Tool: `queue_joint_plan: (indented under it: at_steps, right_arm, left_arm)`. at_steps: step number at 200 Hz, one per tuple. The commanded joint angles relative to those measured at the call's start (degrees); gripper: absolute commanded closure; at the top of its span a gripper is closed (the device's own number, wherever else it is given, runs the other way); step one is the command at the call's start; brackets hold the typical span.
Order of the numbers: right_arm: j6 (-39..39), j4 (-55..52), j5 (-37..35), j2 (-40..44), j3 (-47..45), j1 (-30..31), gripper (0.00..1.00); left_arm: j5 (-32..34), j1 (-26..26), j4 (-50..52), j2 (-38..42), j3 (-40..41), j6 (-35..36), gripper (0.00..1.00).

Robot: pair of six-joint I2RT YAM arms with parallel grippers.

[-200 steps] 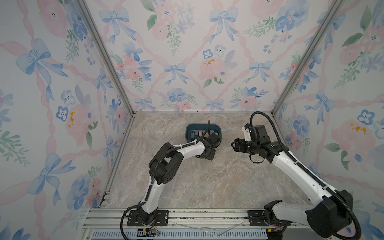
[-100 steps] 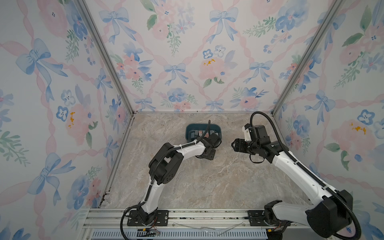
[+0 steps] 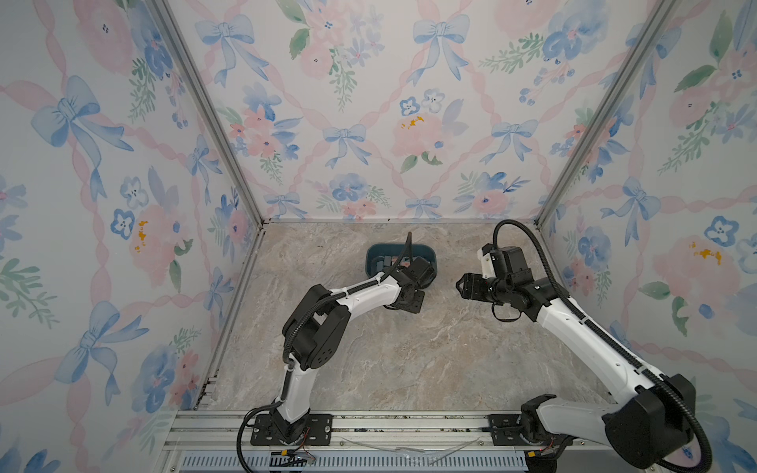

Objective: Put the eraser in the storage box
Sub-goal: Place the eraser in the storage box.

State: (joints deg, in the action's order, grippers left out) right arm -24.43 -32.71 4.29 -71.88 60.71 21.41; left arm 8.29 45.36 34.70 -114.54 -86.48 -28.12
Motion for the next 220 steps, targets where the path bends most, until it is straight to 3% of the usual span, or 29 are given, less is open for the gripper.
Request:
queue_joint_plan:
  at_steps: [1, 43, 96, 126, 135, 140, 163, 177, 182, 220]
  right_arm:
    - [0.34, -0.34, 0.45, 0.36, -0.87, -0.68, 0.29]
    - [-0.05, 0.03, 1.11, 0.20, -0.82, -0.67, 0.29]
    - [0.23, -0.90, 0.58, 1.19, -1.09, -0.78, 0.29]
    - [0.52, -1.66, 0.18, 1.84, -1.23, -1.12, 0.27]
    - [0.58, -1.96, 0.02, 2.13, -1.26, -1.27, 0.24]
    - [0.66, -2.09, -0.06, 2.24, -1.36, -1.35, 0.23]
    - [1.72, -2.07, -0.80, 3.33, -2.51, -2.17, 0.17]
    - [2.94, -0.67, -1.48, 4.67, -5.02, -4.05, 0.00]
    - [3.41, 0.12, -1.48, 5.33, -6.16, -4.96, 0.04]
    - [6.82, 7.62, -2.15, 12.83, -15.85, -15.84, 0.04]
  left_arm:
    - [0.14, -0.52, 1.36, 3.35, -1.15, -1.38, 0.56]
    - [1.75, -4.09, 1.34, 2.22, -7.96, -1.98, 0.55]
    - [1.04, -9.30, 1.34, -7.60, -17.80, -3.26, 0.50]
    - [0.74, -10.03, 1.36, -10.33, -19.47, -4.34, 0.22]
    - [1.04, -9.98, 1.34, -9.90, -19.27, -4.94, 0.04]
    - [1.38, -10.03, 1.34, -9.51, -18.97, -5.28, 0.02]
    - [4.86, -9.73, 1.12, -4.41, -16.53, -6.24, 0.02]
    - [8.63, -9.32, 0.75, 0.59, -13.67, -6.08, 0.02]
    - [10.08, -9.25, 0.44, 2.79, -12.28, -5.91, 0.02]
    - [19.61, -9.77, -9.50, 23.93, 6.64, -3.54, 0.02]
